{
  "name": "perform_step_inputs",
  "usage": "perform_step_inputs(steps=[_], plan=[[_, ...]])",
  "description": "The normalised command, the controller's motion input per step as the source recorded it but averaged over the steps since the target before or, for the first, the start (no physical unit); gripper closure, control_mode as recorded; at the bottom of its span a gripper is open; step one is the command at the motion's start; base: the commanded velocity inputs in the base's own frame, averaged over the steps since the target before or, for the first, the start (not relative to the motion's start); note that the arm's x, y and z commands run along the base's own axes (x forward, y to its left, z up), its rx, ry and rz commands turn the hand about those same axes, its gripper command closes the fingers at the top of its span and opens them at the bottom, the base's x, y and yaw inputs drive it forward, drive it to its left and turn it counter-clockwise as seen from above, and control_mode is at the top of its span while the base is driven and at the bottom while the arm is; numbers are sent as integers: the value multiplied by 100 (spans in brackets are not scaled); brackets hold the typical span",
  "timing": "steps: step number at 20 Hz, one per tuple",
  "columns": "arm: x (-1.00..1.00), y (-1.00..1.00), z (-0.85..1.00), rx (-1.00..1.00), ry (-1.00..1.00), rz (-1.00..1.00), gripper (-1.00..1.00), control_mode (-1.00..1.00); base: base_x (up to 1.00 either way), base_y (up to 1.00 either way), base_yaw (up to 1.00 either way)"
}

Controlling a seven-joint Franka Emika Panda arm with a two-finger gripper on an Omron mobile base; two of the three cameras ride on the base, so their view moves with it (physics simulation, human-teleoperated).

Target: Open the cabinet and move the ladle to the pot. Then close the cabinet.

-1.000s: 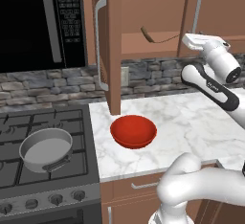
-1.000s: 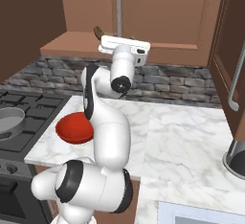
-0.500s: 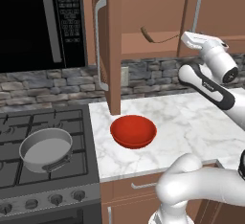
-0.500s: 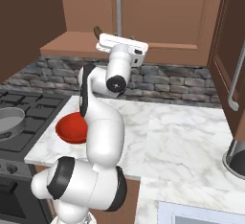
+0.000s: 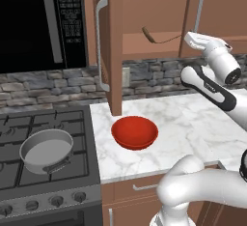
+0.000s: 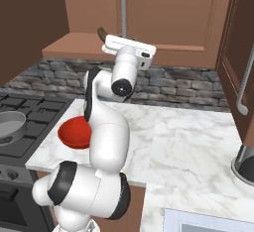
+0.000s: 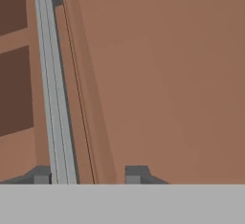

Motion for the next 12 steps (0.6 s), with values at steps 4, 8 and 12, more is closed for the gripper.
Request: perform_step_inputs(steps=[4, 8, 12], plan=[[0, -100, 0, 0, 0, 0, 100, -100, 0, 0, 0], [0, -100, 0, 0, 0, -4, 100, -100, 0, 0, 0], [-19, -100, 0, 0, 0, -11, 100, -100, 0, 0, 0]])
